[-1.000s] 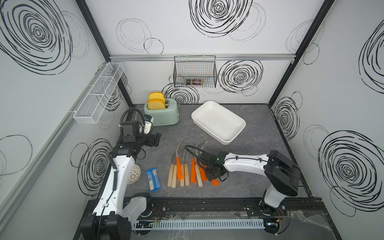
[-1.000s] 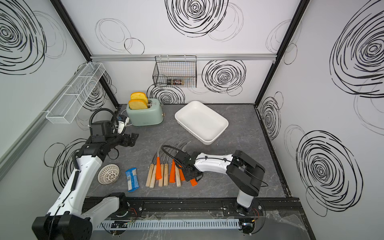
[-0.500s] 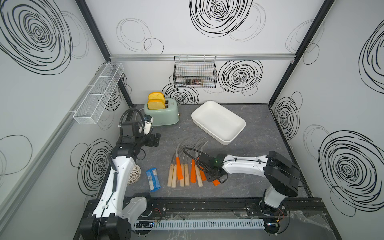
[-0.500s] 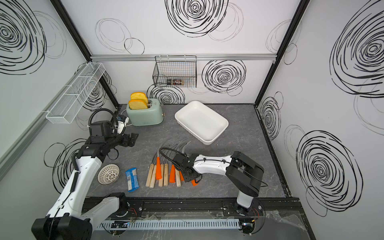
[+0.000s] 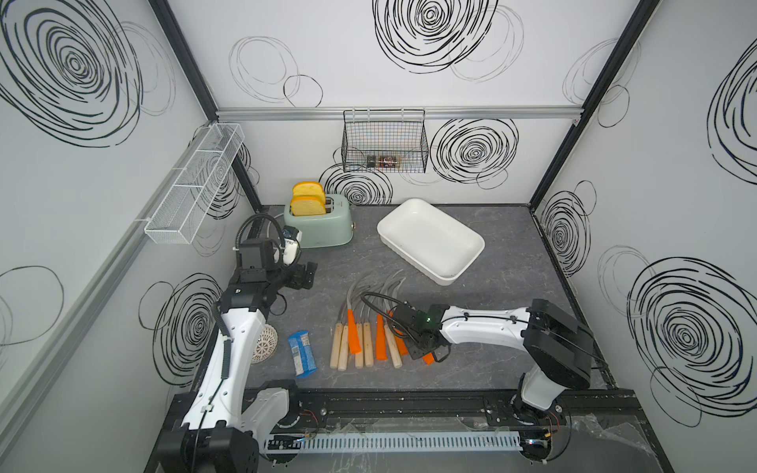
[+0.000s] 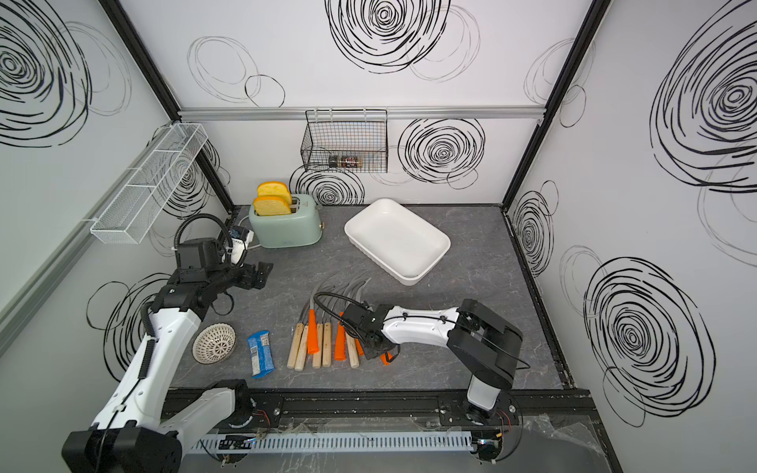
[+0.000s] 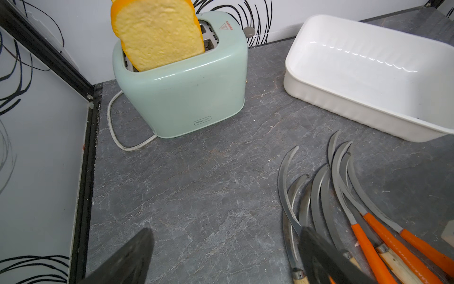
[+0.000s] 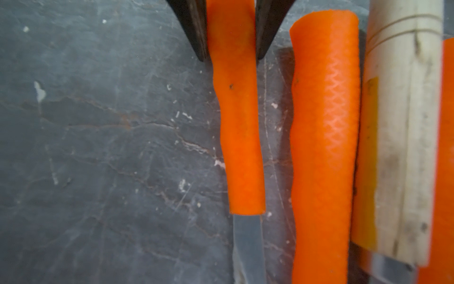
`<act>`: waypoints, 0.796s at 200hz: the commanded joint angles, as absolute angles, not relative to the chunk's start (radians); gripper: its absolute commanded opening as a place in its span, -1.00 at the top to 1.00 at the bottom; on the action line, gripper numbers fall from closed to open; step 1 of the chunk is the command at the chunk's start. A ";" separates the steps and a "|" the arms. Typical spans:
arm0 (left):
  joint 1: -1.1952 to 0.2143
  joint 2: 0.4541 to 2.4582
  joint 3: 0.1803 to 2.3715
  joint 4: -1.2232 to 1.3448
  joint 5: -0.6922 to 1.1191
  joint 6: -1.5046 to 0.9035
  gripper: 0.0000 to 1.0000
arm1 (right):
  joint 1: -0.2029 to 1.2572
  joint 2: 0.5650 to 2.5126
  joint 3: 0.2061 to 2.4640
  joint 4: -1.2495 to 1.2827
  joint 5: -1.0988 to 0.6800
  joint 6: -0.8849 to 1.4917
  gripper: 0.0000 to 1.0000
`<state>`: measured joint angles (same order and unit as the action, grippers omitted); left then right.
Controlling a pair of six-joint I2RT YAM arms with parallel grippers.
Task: Put small sickles into storage boxes
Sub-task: Pick up the sickle at the center of the board.
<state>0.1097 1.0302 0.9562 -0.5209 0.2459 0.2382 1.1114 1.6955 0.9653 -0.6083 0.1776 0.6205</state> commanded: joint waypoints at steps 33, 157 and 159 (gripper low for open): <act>0.120 1.023 0.969 -0.483 0.252 0.232 -0.92 | 1.109 1.599 0.950 -0.647 0.220 0.599 0.79; 0.120 1.019 0.961 -0.479 0.253 0.232 -0.92 | 1.080 1.497 0.943 -0.707 0.160 0.545 0.92; 0.120 1.020 0.961 -0.478 0.253 0.231 -0.92 | 1.080 1.495 0.943 -0.708 0.159 0.545 0.92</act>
<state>0.1097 1.0302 0.9562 -0.5209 0.2459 0.2352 1.0843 1.5333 0.9520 -0.6666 0.1631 0.5594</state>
